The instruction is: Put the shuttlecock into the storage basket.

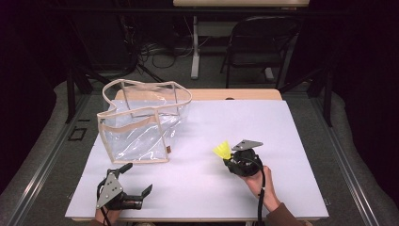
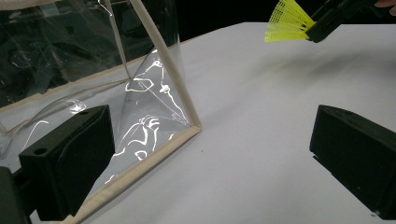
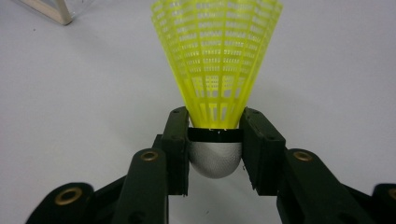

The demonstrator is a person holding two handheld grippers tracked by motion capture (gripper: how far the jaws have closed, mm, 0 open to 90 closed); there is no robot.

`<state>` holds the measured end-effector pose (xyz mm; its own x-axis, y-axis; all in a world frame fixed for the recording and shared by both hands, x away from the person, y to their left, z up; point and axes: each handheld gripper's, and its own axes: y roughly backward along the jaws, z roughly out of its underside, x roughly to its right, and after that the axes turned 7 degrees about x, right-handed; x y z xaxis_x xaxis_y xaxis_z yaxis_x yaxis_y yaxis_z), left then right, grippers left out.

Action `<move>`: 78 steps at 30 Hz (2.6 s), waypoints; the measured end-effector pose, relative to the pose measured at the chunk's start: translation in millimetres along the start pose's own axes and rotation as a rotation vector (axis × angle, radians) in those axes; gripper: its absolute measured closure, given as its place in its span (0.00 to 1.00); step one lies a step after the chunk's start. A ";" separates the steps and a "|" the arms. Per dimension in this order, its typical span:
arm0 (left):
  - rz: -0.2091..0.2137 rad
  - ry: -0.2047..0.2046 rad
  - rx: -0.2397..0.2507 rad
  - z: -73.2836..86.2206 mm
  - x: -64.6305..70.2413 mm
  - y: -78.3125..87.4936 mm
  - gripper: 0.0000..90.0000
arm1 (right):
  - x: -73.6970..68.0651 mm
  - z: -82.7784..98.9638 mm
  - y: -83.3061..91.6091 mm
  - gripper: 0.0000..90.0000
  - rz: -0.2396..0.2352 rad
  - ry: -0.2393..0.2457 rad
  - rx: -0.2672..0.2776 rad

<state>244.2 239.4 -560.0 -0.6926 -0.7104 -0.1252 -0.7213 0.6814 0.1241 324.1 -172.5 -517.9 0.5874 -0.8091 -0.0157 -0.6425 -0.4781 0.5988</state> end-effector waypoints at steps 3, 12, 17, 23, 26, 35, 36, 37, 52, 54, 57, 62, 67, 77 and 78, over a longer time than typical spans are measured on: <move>-0.001 0.000 0.000 0.0 0.0 0.1 0.00 | 1.0 -2.0 0.3 0.72 0.000 0.005 0.005; -0.001 0.000 -0.001 0.0 0.1 -0.4 0.00 | 3.2 -6.5 0.3 0.72 -0.013 0.024 0.020; 0.001 0.000 -0.002 0.0 0.0 -0.4 0.00 | 3.8 -9.5 0.4 0.72 -0.012 0.023 0.031; 0.000 -0.001 -0.003 0.0 -0.1 -0.7 0.00 | 4.2 -12.3 0.7 0.72 -0.018 0.020 0.059; 0.000 0.000 -0.002 0.0 -0.1 -0.6 0.00 | 4.6 -13.8 0.9 0.72 -0.018 0.027 0.069; 0.000 -0.002 -0.001 0.0 -0.2 -0.9 0.00 | 5.5 -18.4 -0.2 0.72 -0.017 0.035 0.080; 0.000 -0.001 -0.001 0.0 -0.3 -0.9 0.00 | 5.7 -19.4 -0.6 0.72 -0.019 0.037 0.085; 0.000 -0.001 -0.002 0.0 -0.3 -1.0 0.00 | 5.7 -20.2 -0.7 0.72 -0.018 0.040 0.084; 0.000 -0.003 -0.003 0.0 -0.8 -1.3 0.00 | 5.6 -30.2 -3.8 0.72 -0.030 0.041 0.130; 0.000 -0.002 -0.003 -0.1 -0.4 -1.5 0.00 | 5.6 -31.5 -4.1 0.72 -0.031 0.045 0.135; -0.001 -0.002 -0.002 -0.1 -0.7 -1.5 0.00 | 6.3 -33.5 -4.9 0.72 -0.031 0.045 0.144; -0.002 0.000 0.000 0.1 -0.8 -1.8 0.00 | 6.2 -37.6 -4.9 0.72 -0.031 0.046 0.158; -0.001 0.004 0.003 0.2 -1.3 -1.9 0.00 | 6.4 -40.1 -6.2 0.72 -0.032 0.043 0.168; 0.001 0.003 0.000 0.2 -1.5 -2.7 0.00 | 5.1 -48.0 -9.1 0.72 -0.038 0.056 0.180; 0.002 0.003 0.000 0.2 -1.4 -2.6 0.00 | 4.8 -48.6 -9.4 0.72 -0.037 0.057 0.181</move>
<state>247.1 238.7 -560.3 -0.6938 -0.7097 -0.1223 -0.7202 0.6826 0.1241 356.8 -155.3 -484.7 0.6361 -0.7715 0.0129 -0.6945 -0.5652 0.4451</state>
